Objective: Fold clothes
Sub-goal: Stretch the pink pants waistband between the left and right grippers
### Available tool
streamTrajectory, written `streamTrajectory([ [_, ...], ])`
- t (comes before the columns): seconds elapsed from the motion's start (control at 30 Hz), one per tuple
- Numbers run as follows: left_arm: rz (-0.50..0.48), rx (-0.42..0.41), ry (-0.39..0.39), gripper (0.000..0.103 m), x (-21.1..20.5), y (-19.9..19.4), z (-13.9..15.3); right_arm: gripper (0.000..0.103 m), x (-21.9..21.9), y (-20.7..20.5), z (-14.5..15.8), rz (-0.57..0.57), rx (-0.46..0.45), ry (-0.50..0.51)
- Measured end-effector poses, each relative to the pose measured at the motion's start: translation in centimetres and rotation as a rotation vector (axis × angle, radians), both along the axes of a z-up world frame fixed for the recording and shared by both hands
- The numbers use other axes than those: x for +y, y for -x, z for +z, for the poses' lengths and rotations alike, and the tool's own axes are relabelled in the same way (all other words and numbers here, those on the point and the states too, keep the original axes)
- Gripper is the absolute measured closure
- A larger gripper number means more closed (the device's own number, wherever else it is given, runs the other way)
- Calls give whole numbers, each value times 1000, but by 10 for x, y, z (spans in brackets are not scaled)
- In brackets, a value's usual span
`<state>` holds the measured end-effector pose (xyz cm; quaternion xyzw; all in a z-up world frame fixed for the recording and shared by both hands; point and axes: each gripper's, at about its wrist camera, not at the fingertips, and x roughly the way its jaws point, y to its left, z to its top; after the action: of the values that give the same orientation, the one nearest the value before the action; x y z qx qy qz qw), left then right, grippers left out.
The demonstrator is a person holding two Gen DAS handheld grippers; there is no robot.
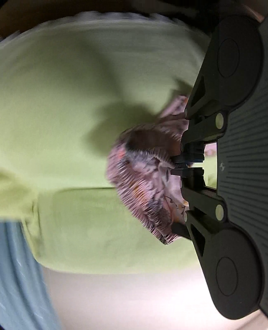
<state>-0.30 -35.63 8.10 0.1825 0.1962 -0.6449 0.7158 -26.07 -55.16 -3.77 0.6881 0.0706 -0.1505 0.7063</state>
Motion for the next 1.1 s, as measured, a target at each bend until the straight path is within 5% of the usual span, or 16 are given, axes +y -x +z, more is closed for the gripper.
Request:
streamTrajectory([
  [0.27, 65, -31, 161, 101, 47, -10, 62, 99, -13, 13, 152, 61, 246, 711],
  [0.37, 70, -55, 187, 101, 58, -6, 77, 99, 5, 4, 186, 38, 375, 1010],
  [0.43, 74, -62, 174, 101, 61, -4, 72, 99, 9, -2, 182, 36, 429, 1070],
  [0.57, 105, -31, 81, 101, 65, -6, 31, 93, -6, -4, 114, 133, 460, 796],
  [0.63, 120, -4, 24, 102, 67, -8, 5, 85, -14, 7, 73, 128, 440, 613],
  [0.73, 140, 42, -29, 102, 71, -13, -27, 77, -15, 23, 39, 86, 372, 477],
  [0.9, 163, 96, -43, 102, 72, -26, -46, 22, 1, 32, 0, 44, 307, 370],
  [1.1, 166, 108, -35, 102, 60, -38, -53, 22, 12, 24, -54, -20, 162, 135],
])
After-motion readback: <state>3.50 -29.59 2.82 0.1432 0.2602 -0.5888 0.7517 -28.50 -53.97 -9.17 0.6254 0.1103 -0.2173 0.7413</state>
